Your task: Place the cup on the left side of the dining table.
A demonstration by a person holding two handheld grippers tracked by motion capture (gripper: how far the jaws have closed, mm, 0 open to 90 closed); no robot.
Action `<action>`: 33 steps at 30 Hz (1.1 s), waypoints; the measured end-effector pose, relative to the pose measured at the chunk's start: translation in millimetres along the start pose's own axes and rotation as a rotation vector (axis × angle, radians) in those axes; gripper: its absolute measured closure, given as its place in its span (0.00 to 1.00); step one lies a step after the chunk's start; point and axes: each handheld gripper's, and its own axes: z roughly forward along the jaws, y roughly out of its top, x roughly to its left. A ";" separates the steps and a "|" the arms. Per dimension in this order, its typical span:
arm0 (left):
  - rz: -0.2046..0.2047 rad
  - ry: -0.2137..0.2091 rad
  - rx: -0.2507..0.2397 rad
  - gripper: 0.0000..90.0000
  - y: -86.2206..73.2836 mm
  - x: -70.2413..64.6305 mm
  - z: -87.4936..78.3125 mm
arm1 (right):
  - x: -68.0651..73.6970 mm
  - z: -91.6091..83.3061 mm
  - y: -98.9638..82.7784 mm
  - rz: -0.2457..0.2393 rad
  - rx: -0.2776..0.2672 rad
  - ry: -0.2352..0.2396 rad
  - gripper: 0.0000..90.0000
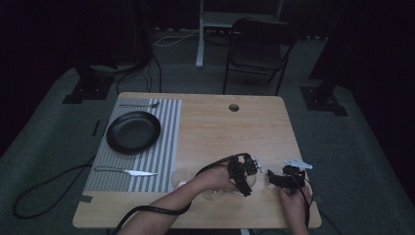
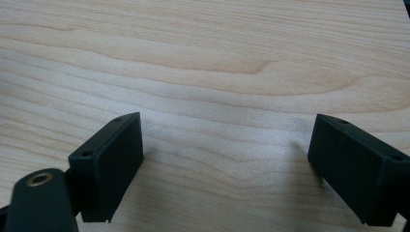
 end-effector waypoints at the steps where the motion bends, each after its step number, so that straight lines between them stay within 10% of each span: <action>1: 0.000 0.000 0.000 0.20 0.0 0.0 0.0 | 0.0 0.0 0.0 0.000 0.000 0.000 0.13; 33: -0.173 0.092 -0.025 0.20 -23.5 57.7 -29.1 | -0.1 0.1 0.0 -0.001 -0.001 -0.001 0.13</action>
